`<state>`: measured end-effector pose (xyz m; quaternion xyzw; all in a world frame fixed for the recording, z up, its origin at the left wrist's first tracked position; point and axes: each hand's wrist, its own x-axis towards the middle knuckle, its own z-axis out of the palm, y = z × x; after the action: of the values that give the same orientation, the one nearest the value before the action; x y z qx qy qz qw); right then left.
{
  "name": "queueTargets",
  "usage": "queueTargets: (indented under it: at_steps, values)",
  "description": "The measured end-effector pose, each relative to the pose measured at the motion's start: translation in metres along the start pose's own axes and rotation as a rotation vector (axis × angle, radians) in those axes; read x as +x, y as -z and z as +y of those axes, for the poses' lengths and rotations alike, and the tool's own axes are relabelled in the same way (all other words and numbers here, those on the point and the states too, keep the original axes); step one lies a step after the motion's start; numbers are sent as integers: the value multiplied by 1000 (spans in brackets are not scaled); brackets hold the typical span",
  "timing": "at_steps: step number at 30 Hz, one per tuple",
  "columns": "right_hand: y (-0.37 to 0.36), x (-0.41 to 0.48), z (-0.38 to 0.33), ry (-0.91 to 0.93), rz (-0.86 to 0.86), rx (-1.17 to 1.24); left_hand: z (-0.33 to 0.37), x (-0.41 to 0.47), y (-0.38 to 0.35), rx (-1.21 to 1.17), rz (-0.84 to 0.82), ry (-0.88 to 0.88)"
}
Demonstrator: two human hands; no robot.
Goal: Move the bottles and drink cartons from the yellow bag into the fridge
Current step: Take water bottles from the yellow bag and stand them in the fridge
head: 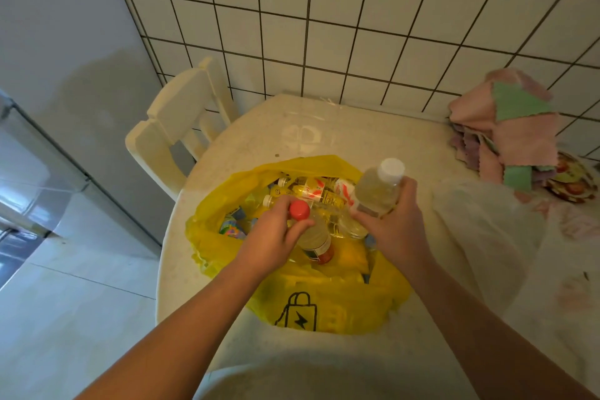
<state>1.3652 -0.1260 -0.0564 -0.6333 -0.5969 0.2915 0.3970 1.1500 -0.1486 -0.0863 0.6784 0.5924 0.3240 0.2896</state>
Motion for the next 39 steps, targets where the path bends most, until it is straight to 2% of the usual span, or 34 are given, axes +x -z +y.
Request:
queueTargets:
  at_steps: [7,11,14,22,28,39]
  values:
    - [31,-20,-27,-3,223,319,35,2,29,-188,301,-36]
    - [39,-30,-30,-17,233,411,61,-1,52,-308,459,-48]
    - [39,-37,-29,-34,203,442,80,-10,61,-448,472,-27]
    - [17,-61,-37,-111,-74,617,80,-64,59,-580,481,74]
    - [-16,-89,-41,-129,-293,621,60,-120,62,-547,559,167]
    - [-89,-179,-88,96,-654,517,3,-237,106,-423,779,330]
